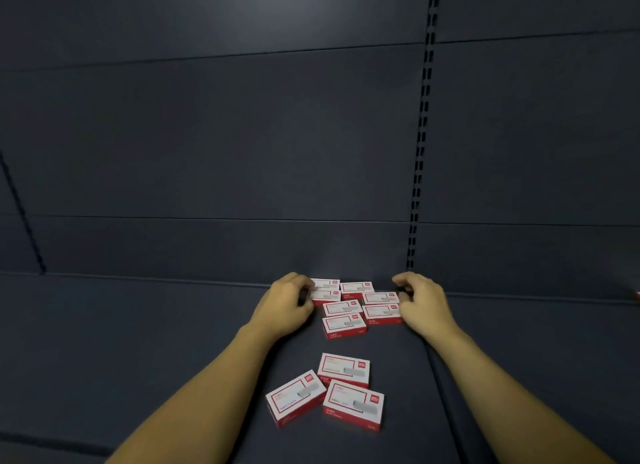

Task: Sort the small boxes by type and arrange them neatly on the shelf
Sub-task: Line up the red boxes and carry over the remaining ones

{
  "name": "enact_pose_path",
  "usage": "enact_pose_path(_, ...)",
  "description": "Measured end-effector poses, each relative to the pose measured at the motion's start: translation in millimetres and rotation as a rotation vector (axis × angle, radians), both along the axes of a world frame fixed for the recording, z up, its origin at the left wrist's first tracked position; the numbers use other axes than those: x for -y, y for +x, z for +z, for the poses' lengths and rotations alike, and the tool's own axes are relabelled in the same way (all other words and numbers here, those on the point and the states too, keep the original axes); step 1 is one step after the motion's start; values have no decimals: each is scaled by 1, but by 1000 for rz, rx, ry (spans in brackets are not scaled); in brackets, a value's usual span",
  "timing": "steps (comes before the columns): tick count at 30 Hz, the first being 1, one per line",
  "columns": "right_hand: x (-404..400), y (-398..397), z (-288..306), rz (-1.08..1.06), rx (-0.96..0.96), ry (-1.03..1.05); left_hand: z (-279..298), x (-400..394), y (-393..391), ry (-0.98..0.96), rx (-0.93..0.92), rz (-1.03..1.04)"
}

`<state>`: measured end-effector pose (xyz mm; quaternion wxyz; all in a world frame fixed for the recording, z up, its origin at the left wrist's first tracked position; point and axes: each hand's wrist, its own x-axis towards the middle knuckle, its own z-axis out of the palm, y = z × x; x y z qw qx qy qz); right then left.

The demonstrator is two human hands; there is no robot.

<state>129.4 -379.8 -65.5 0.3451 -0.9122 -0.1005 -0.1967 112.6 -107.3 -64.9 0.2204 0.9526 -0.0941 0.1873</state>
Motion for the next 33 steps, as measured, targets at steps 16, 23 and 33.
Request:
enact_pose_path(16,6,9,-10,121,-37,-125,-10,1,13,21,-51,-54)
enact_pose_path(23,5,5,-8,132,-105,-113,-10,6,13,51,-104,-46)
enact_pose_path(33,8,14,-11,140,-79,-147,-5,5,10,49,-135,-26)
